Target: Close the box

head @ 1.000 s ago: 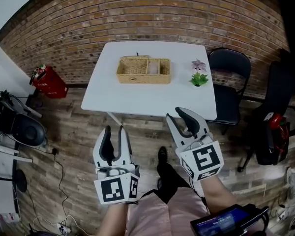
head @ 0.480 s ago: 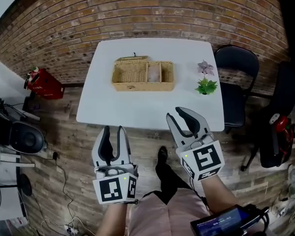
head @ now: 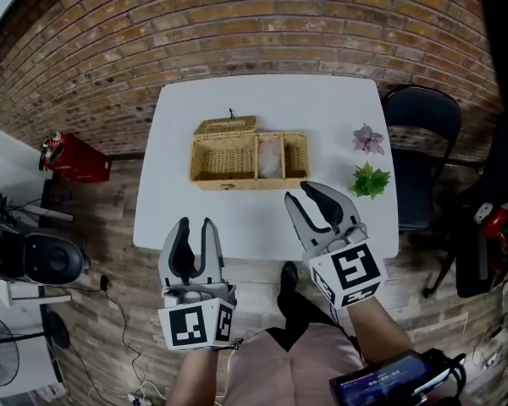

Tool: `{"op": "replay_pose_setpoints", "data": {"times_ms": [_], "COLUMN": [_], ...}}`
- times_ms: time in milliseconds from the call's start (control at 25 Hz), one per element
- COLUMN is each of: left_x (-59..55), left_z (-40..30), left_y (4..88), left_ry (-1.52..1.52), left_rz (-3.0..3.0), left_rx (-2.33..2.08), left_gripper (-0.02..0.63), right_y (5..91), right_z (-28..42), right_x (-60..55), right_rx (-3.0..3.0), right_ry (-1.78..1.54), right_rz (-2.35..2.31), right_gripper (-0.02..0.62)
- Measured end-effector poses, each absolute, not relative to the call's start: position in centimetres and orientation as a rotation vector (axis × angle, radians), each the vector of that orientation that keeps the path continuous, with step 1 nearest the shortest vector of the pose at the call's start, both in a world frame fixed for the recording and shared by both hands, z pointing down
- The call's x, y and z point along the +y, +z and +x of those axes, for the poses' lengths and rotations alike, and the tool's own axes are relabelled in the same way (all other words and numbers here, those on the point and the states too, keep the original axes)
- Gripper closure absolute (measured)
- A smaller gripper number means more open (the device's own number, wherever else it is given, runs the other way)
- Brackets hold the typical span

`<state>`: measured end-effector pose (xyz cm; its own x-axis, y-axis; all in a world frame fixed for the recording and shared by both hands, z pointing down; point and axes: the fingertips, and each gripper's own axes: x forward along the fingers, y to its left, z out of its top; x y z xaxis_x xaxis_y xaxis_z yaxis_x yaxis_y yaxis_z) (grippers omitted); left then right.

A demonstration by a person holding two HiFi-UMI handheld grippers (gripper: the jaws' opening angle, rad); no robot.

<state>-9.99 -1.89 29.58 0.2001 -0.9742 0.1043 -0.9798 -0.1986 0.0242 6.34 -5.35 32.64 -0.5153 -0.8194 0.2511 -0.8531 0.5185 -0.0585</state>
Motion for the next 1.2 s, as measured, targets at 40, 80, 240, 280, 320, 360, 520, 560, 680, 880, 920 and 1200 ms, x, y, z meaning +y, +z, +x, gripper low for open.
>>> {"op": "replay_pose_setpoints", "data": {"times_ms": [40, 80, 240, 280, 320, 360, 520, 560, 680, 880, 920, 1200], "left_x": [-2.7, -3.6, -6.4, -7.0, -7.5, -7.8, -9.1, -9.4, -10.4, -12.8, -13.4, -18.3], "left_z": [-9.9, -9.8, -9.4, -9.4, -9.4, -9.4, -9.9, -10.0, -10.3, -11.5, -11.7, -14.1], "left_y": [29.5, 29.3, 28.0, 27.6, 27.2, 26.9, 25.9, 25.8, 25.6, 26.0, 26.3, 28.4], "left_ry": [0.104, 0.107, 0.095, 0.091, 0.088, 0.085, 0.071, 0.069, 0.063, 0.048, 0.047, 0.076], "left_rz": [2.371, 2.377, 2.403, 2.410, 2.416, 2.421, 2.428, 2.428, 2.435, 2.444, 2.444, 2.450], "left_rx": [-1.929, -1.925, -1.926, -1.931, -1.936, -1.941, -1.958, -1.960, -1.961, -1.935, -1.925, -1.850], "left_gripper": [0.454, 0.454, 0.454, 0.454, 0.454, 0.454, 0.456, 0.455, 0.456, 0.454, 0.456, 0.456], "right_y": [32.5, 32.4, 31.0, 30.6, 30.2, 29.9, 28.8, 28.6, 28.4, 28.7, 28.9, 31.0], "right_z": [6.4, 6.5, 6.9, 6.9, 6.9, 6.9, 6.8, 6.8, 6.7, 6.0, 5.8, 4.2], "right_x": [-6.2, -6.9, -9.8, -10.4, -10.9, -11.3, -12.8, -13.2, -14.4, -16.5, -17.0, -21.0], "right_rx": [-2.567, -2.568, -2.586, -2.594, -2.601, -2.605, -2.609, -2.609, -2.602, -2.570, -2.561, -2.476], "right_ry": [0.262, 0.264, 0.247, 0.235, 0.224, 0.217, 0.196, 0.189, 0.176, 0.170, 0.169, 0.187], "right_rz": [1.434, 1.440, 1.459, 1.459, 1.457, 1.458, 1.468, 1.470, 1.480, 1.493, 1.495, 1.478], "right_gripper": [0.482, 0.482, 0.482, 0.482, 0.482, 0.482, 0.482, 0.482, 0.482, 0.482, 0.482, 0.482]}}
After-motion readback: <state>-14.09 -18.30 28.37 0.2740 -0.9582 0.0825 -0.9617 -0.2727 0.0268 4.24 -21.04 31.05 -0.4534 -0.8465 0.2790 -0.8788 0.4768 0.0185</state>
